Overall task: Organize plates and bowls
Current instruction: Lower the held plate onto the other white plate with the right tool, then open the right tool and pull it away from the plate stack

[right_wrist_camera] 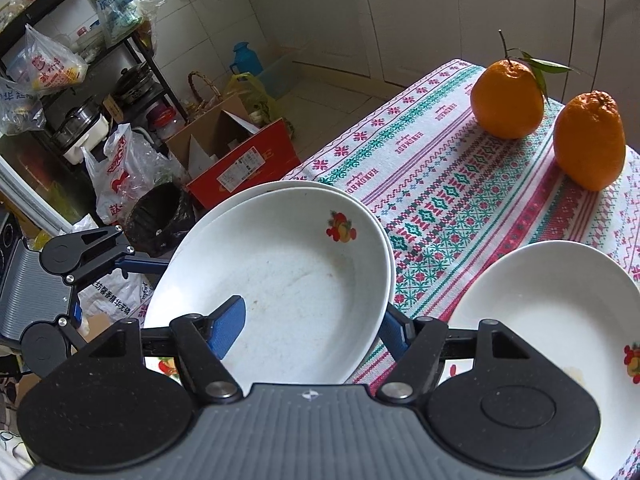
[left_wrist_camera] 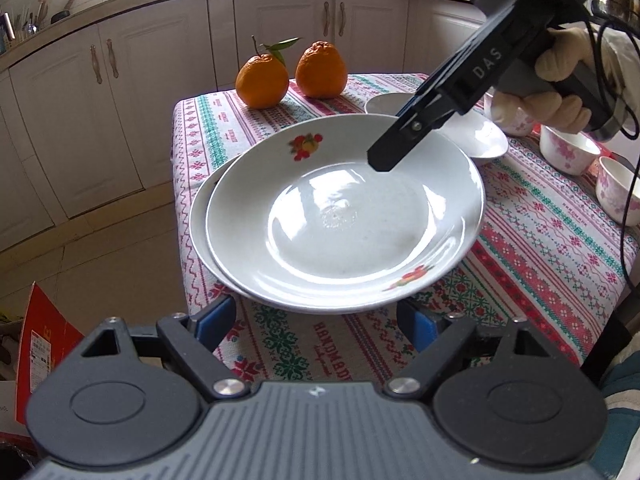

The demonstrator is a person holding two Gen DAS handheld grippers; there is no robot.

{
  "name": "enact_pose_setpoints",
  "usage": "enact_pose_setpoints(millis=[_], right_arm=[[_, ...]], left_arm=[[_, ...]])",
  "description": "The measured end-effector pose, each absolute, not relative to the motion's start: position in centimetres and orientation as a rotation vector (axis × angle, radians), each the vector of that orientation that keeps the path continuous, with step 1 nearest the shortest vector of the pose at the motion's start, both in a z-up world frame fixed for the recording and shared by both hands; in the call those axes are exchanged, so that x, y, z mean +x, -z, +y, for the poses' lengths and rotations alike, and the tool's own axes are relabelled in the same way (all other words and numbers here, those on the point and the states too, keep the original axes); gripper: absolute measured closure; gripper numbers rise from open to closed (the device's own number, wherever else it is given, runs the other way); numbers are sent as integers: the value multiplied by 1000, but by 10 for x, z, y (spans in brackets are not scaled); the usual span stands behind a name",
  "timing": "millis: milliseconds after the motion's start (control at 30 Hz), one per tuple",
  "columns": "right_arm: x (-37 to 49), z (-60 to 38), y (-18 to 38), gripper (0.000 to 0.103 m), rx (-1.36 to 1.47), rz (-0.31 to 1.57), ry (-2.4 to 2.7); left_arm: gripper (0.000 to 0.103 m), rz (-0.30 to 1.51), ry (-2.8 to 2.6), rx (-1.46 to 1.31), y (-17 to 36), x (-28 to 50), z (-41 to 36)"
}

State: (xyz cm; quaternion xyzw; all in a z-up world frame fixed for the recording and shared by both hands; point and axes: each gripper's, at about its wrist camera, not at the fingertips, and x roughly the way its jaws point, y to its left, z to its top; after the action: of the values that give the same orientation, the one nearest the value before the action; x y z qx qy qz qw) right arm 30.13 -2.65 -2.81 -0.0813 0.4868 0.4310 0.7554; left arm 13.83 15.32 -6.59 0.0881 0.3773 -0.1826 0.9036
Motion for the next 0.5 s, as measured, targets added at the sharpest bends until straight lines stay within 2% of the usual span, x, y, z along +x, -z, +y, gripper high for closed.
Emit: enact_pose_setpoints(millis=[167, 333, 433, 500], right_arm=[[297, -27, 29, 19, -181, 1054, -922], [293, -29, 31, 16, -179, 1044, -913], [287, -29, 27, 12, -192, 1014, -911], [279, -30, 23, 5, -205, 988, -900]], left_arm=[[12, 775, 368, 185, 67, 135, 153], [9, 757, 357, 193, 64, 130, 150], [9, 736, 352, 182, 60, 124, 150], [9, 718, 345, 181, 56, 120, 148]])
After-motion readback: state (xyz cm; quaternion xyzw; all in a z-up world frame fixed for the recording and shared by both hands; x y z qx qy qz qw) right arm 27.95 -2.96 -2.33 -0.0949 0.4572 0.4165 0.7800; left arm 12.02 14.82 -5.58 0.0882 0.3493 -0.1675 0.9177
